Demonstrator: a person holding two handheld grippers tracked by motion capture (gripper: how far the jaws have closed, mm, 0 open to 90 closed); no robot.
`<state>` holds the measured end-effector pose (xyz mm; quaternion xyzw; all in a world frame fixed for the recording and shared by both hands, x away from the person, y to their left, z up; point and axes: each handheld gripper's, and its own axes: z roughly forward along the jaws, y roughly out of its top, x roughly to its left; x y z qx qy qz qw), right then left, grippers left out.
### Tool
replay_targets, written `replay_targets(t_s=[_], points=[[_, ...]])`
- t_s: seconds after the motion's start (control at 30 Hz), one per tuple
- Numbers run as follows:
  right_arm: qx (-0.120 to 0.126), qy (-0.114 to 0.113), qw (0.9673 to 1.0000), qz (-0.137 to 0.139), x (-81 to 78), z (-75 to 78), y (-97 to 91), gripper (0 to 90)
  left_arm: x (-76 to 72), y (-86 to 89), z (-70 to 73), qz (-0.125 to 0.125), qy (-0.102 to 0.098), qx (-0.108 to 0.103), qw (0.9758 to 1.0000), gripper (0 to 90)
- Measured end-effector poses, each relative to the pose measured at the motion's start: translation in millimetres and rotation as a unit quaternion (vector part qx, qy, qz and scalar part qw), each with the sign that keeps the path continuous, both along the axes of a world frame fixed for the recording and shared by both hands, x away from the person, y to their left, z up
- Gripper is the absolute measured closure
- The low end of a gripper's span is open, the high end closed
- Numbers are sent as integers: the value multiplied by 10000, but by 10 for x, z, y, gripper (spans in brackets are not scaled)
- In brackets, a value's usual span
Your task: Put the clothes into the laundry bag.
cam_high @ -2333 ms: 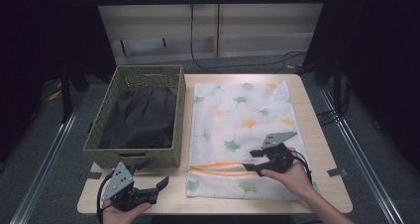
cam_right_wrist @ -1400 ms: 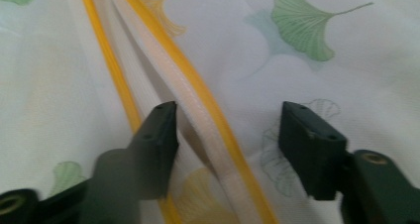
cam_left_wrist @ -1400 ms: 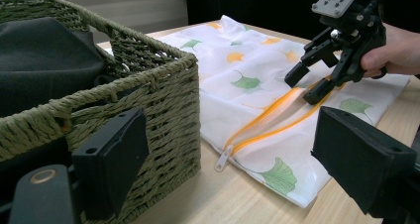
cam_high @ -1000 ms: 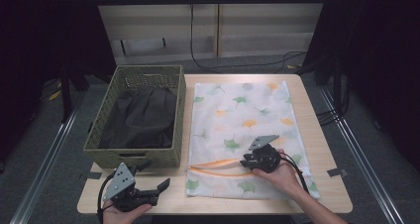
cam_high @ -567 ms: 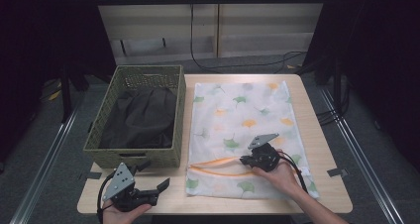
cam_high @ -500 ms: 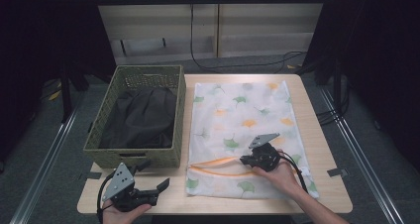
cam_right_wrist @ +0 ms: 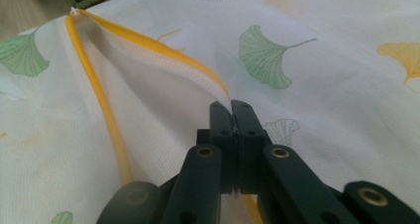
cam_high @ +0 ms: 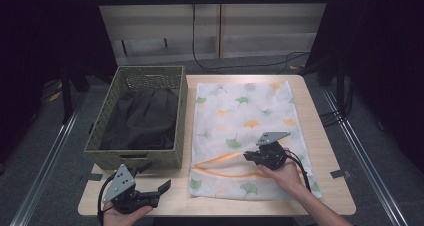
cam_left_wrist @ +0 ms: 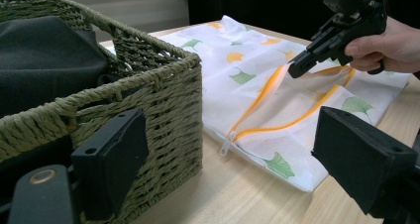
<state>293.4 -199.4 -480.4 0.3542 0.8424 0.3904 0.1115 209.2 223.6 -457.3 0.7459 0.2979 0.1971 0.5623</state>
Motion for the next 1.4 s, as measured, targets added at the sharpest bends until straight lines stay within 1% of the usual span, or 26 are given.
replay_targets(t_s=[0.07, 0.2, 0.27, 0.33, 0.43, 0.47, 0.5, 0.87, 0.93, 1.0, 1.03, 1.07, 1.1, 1.13, 1.2, 1.27, 1.33, 1.4], points=[[45, 9, 10000, -2, -1, 13, -7, 893, -2, 0, 1, -1, 0, -5, 10000, 134], [138, -111, 9998, -66, -11, 76, -19, 893, -5, 4, 3, -10, -10, -14, 10000, 134], [160, -138, 9997, -83, -11, 89, -21, 893, -3, 12, 5, -19, -15, 40, 10000, 134], [211, -201, 9995, -135, -5, 128, -31, 893, -1, 9, 4, -18, -16, 35, 10000, 134], [260, -236, 9993, -136, 4, 159, -43, 893, 0, 9, 4, -17, -17, 32, 10000, 134], [302, -308, 9989, -177, 10, 202, -51, 893, -1, 11, 5, -11, -16, 37, 10000, 134], [323, -327, 9988, -176, 13, 212, -54, 893, -2, 5, 4, 16, -12, -21, 10000, 134], [428, -582, 9969, -321, 48, 392, -84, 894, 4, 1, 3, 28, -21, -44, 10000, 134], [439, -606, 9967, -310, 57, 406, -87, 893, 1, 3, 4, 27, -21, -20, 10000, 134], [487, -681, 9958, -371, 80, 455, -95, 894, 0, 2, 5, 27, -26, -25, 10000, 134], [487, -681, 9958, -371, 80, 455, -95, 894, 0, 2, 5, 27, -26, -25, 10000, 134], [567, -735, 9949, -392, 109, 506, -99, 894, 1, 2, 6, 22, -30, -20, 10000, 134], [567, -735, 9949, -392, 109, 506, -99, 894, 0, 1, 7, 22, -20, -22, 10000, 134], [616, -804, 9940, -409, 135, 544, -100, 894, -4, 4, 10, 15, -37, -23, 10000, 134], [713, -840, 9930, -416, 164, 578, -103, 894, -10, 3, 10, 20, -35, -33, 10000, 135], [807, -867, 9918, -480, 189, 590, -103, 894, -13, 0, 9, 12, -23, -45, 10000, 136], [861, -873, 9912, -504, 211, 599, -103, 894, -14, 6, 11, 10, -29, -15, 10000, 140], [901, -892, 9905, -526, 226, 629, -102, 895, -18, 4, 13, -17, 14, 27, 10000, 146]])
